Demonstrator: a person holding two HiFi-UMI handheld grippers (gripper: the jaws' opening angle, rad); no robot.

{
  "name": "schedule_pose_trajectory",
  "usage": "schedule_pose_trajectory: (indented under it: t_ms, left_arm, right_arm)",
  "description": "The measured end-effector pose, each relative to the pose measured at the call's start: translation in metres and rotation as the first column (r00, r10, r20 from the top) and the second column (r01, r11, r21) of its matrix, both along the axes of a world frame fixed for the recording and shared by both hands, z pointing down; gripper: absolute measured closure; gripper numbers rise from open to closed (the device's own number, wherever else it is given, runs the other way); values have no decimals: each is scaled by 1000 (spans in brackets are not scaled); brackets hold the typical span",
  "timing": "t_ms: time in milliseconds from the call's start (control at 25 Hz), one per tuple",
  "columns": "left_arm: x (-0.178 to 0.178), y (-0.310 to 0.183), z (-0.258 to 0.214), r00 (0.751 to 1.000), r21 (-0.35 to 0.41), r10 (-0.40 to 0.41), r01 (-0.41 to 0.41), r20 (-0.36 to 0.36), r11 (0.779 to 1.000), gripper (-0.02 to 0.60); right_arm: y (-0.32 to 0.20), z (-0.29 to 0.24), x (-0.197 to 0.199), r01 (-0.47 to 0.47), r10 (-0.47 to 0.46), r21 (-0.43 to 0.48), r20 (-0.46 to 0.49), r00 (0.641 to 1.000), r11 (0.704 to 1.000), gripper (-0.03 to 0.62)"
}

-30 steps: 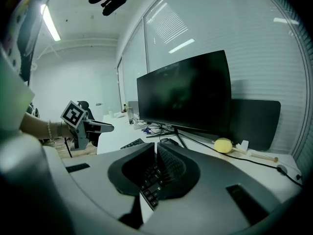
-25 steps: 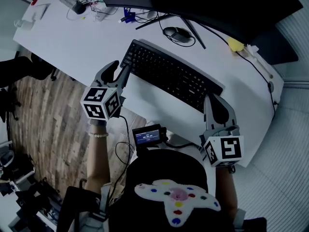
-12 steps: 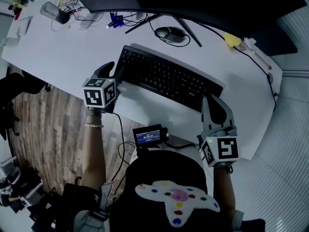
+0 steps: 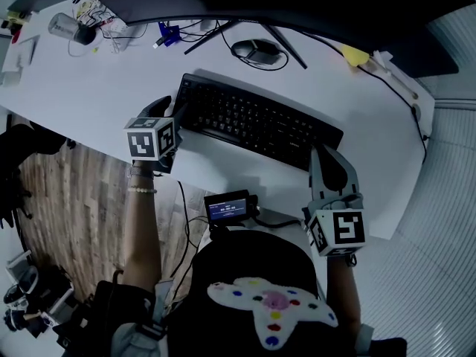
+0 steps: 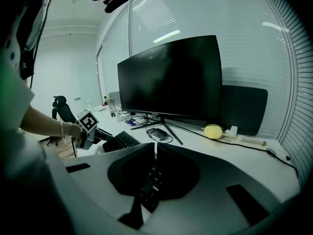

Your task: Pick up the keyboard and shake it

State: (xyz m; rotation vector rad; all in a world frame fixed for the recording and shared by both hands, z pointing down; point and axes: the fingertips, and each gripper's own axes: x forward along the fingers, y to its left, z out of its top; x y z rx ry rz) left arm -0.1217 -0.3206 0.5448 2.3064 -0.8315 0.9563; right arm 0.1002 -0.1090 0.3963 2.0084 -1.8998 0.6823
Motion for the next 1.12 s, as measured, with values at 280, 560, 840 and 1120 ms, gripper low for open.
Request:
schedule_pose_trajectory:
  t_ms: [280, 560, 840, 1120]
  left_arm:
    - [0, -1, 4, 997, -128, -25, 16, -73, 992, 337]
    - [5, 3, 5, 993, -167, 20, -40, -116, 985, 391]
    - [6, 4, 5, 990, -169, 62, -83, -126, 982, 399]
    - [6, 4, 4, 991, -161, 49, -68, -124, 985, 402]
  right_arm:
    - [8, 12, 9, -38, 38, -47, -2, 999, 998, 553]
    - [21, 32, 37, -132, 131, -71, -23, 991, 989, 553]
    - [35, 51, 50, -185, 181, -127, -42, 983, 974, 553]
    - [49, 73, 62, -233, 233, -170, -26, 972, 957, 552]
